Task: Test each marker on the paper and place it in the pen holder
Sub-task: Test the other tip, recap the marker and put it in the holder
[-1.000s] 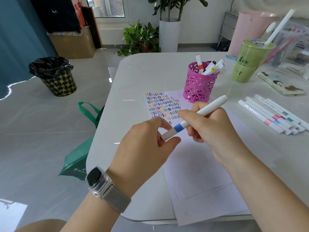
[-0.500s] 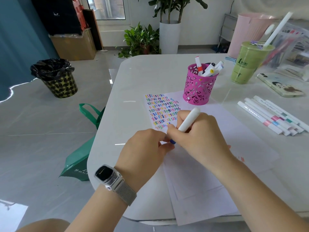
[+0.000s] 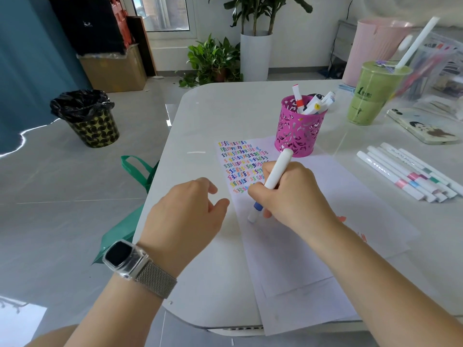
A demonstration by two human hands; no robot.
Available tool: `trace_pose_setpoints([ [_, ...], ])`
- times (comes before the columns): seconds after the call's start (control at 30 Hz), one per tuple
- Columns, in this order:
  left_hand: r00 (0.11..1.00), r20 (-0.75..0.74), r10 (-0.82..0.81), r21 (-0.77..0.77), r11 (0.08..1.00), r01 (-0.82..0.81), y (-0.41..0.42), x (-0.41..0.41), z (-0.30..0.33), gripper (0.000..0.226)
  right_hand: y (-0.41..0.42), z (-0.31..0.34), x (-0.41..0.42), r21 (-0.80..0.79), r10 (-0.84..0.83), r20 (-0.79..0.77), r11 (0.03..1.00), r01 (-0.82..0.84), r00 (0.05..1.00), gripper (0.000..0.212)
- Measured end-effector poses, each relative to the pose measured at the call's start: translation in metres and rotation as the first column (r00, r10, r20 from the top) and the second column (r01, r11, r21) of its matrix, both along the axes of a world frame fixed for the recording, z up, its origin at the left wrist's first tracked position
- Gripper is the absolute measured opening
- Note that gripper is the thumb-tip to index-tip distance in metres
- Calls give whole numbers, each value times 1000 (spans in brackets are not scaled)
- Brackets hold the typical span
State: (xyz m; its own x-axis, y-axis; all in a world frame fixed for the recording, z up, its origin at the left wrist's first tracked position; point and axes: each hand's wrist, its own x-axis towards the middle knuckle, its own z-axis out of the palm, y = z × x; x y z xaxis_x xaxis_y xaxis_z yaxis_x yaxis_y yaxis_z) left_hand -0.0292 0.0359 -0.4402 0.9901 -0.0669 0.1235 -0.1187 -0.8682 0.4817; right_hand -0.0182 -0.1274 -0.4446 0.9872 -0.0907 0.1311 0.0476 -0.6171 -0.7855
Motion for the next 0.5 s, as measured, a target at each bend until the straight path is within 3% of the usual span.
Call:
trace_pose_setpoints([
  [0.27,1000,1,-9,-27,1000,9,-2,0,2,31,-4,-1,-7,124,-11,-72,992,20,997,33],
  [0.43,962,-195,-191,-161,974,161,-5,-4,6,24,-3,-2,-14,91,-53,6,994,52,999,30],
  [0.5,933,-239,-269,-193,955,226,-9,-9,6,22,-3,4,-16,244,-48,-11,969,49,999,31],
])
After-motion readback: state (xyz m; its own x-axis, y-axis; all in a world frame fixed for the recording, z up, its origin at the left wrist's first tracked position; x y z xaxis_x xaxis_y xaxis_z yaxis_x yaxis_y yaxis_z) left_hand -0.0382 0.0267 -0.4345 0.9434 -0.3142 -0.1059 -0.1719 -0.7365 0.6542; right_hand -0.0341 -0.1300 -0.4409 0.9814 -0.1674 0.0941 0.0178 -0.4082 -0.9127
